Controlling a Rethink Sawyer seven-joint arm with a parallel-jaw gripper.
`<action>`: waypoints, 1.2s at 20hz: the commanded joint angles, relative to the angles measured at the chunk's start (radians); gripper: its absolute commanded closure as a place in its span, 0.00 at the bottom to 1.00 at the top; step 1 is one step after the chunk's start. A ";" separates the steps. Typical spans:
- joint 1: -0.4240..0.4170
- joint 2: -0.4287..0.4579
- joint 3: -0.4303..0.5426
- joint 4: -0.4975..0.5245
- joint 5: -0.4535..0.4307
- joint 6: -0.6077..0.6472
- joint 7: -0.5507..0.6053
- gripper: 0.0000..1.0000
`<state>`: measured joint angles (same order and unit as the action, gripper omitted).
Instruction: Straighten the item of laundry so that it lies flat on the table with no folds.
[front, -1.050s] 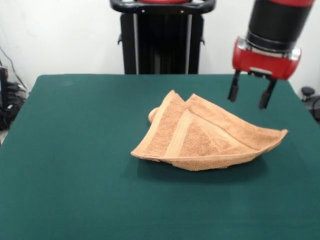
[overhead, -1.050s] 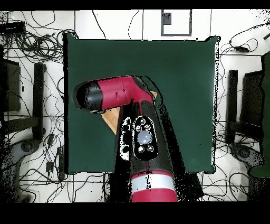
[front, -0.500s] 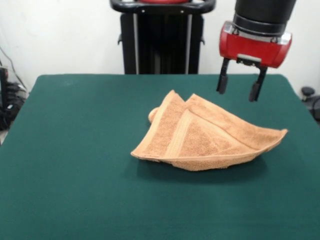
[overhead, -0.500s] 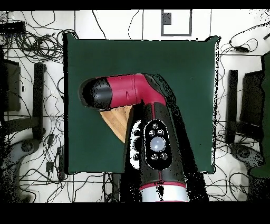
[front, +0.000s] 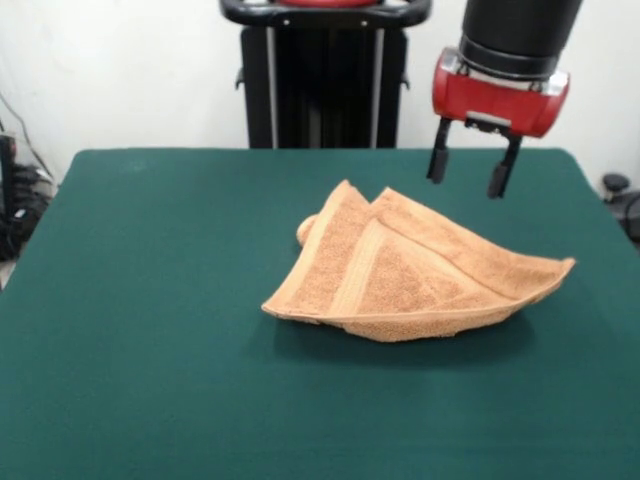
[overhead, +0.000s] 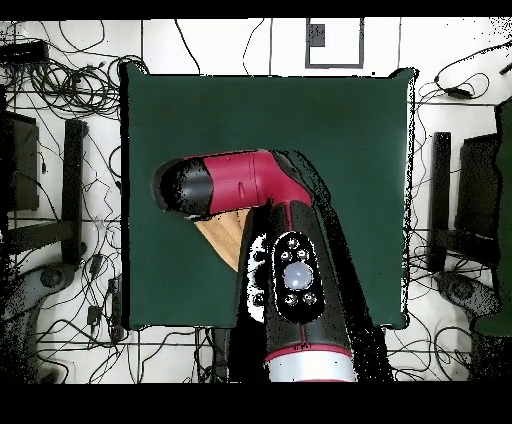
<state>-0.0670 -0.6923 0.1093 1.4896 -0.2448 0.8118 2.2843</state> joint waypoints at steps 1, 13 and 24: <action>-0.037 0.019 0.074 0.174 -0.038 -0.071 -0.095 0.00; -0.113 0.013 0.114 0.194 -0.097 -0.068 -0.164 0.00; -0.122 0.024 0.127 0.182 -0.133 -0.073 -0.137 0.00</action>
<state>-0.1928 -0.6925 0.1181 1.5800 -0.3462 0.8054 2.2843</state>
